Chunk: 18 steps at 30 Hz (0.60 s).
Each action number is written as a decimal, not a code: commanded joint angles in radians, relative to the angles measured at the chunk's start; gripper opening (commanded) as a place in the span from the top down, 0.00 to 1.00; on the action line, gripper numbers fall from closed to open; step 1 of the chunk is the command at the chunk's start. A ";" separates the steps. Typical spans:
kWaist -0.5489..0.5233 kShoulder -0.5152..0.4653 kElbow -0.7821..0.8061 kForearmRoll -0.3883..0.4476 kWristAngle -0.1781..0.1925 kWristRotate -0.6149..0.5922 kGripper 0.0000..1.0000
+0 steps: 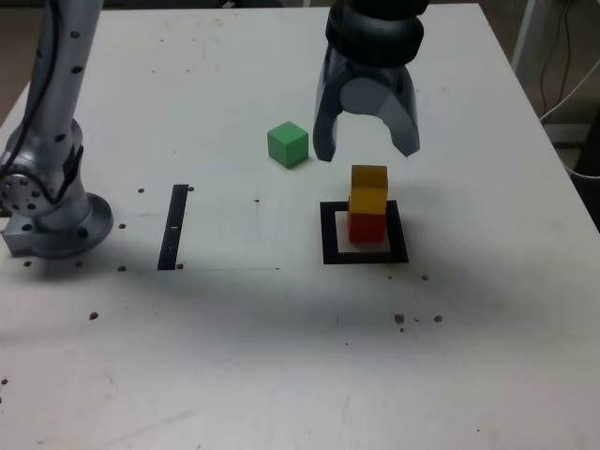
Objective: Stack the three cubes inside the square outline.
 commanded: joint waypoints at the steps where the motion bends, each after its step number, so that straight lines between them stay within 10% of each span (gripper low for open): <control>1: 0.018 -0.026 0.005 0.020 0.008 0.003 0.01; 18: 0.244 -0.079 0.118 0.012 0.019 0.113 0.01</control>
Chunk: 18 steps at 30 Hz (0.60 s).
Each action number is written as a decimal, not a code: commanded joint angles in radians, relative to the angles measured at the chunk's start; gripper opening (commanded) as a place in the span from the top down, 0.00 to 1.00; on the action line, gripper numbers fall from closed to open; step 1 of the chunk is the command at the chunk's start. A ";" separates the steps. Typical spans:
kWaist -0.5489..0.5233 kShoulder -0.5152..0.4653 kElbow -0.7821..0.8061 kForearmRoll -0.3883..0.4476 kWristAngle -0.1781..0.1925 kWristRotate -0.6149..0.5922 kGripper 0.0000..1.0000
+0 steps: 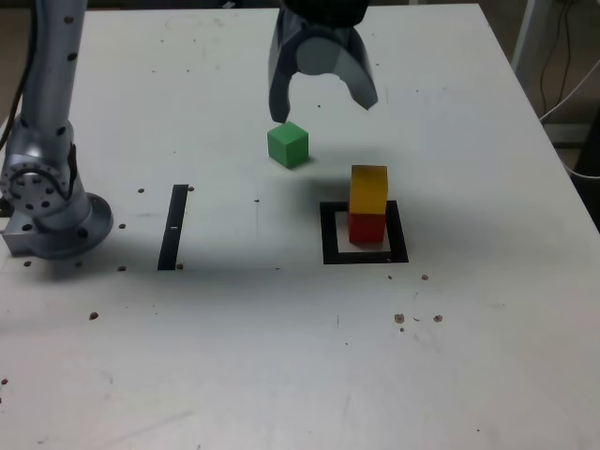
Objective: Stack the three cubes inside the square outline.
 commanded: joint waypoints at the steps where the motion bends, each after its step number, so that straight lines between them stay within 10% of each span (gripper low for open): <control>1: 0.031 -0.009 0.002 -0.002 0.005 0.023 0.01; 18: 0.256 0.017 0.053 -0.063 0.022 0.213 0.01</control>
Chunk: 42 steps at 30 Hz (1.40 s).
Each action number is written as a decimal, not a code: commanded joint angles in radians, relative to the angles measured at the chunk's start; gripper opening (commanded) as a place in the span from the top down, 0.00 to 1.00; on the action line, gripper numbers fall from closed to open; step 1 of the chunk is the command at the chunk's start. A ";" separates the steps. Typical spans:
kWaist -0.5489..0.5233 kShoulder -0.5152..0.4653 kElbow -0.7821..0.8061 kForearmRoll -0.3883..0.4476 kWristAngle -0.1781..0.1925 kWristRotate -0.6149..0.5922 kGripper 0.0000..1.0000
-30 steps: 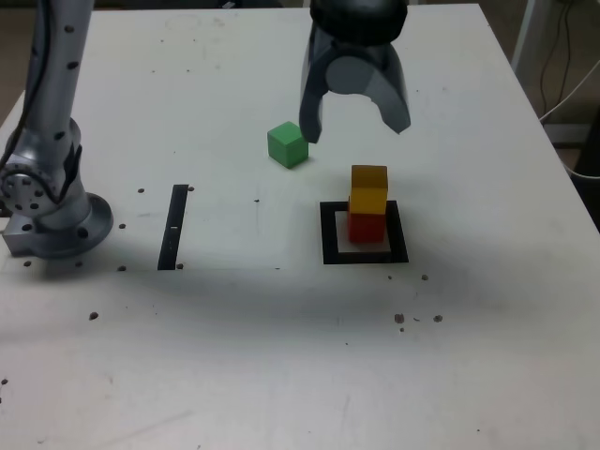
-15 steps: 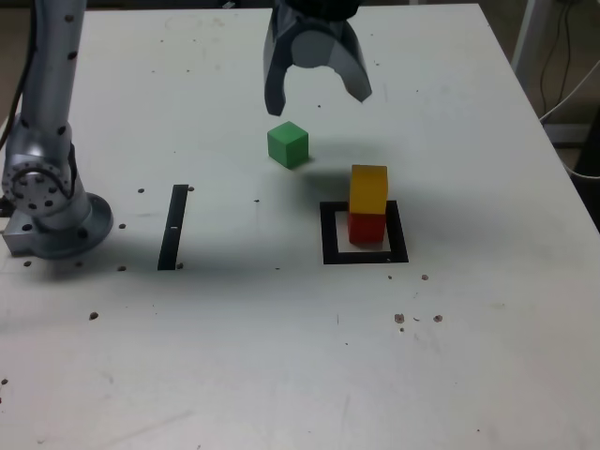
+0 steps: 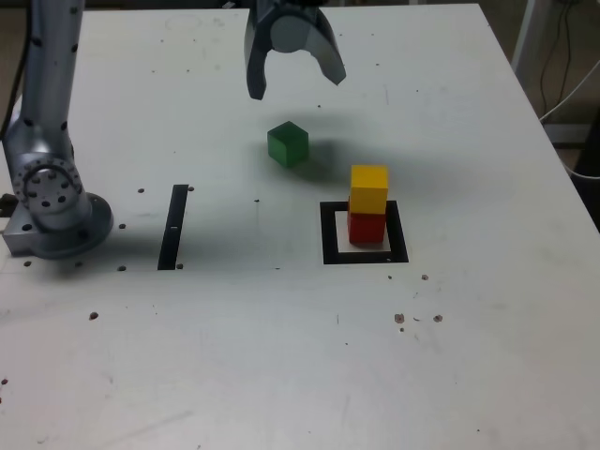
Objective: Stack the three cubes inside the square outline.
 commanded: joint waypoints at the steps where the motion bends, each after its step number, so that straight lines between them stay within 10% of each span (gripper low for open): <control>1: 0.012 0.012 -0.003 -0.005 0.003 0.029 0.01; 23: 0.015 0.001 0.051 -0.151 0.056 0.511 0.01; 42: 0.004 -0.049 0.179 -0.266 0.093 0.618 0.01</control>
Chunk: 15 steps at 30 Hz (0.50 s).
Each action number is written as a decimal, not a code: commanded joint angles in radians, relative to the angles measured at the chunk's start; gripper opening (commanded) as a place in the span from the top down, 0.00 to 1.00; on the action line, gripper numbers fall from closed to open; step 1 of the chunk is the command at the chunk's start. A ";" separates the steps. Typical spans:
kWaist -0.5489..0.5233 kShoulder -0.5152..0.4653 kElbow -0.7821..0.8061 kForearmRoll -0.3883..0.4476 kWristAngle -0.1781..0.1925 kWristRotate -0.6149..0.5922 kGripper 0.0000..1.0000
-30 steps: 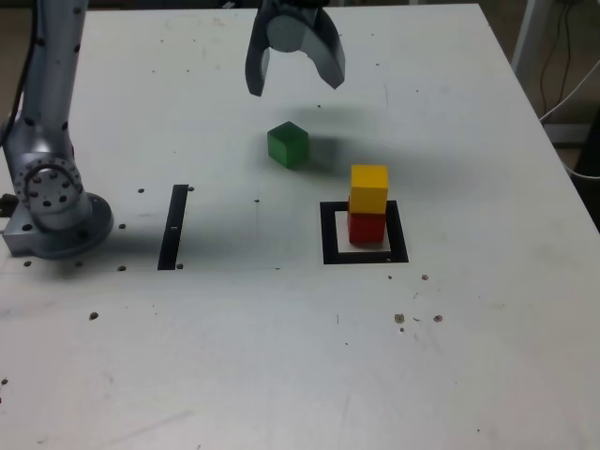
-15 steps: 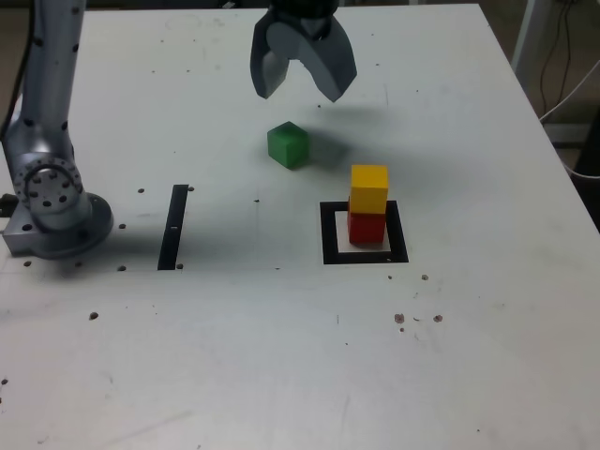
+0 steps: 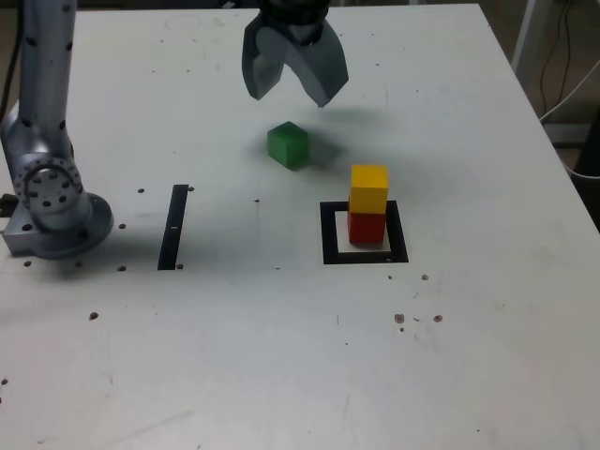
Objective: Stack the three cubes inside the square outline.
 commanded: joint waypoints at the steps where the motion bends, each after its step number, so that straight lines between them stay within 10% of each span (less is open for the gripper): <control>1: -0.013 -0.008 0.020 -0.016 0.003 0.000 0.01; 15: -0.066 -0.007 0.167 -0.128 0.002 -0.051 0.02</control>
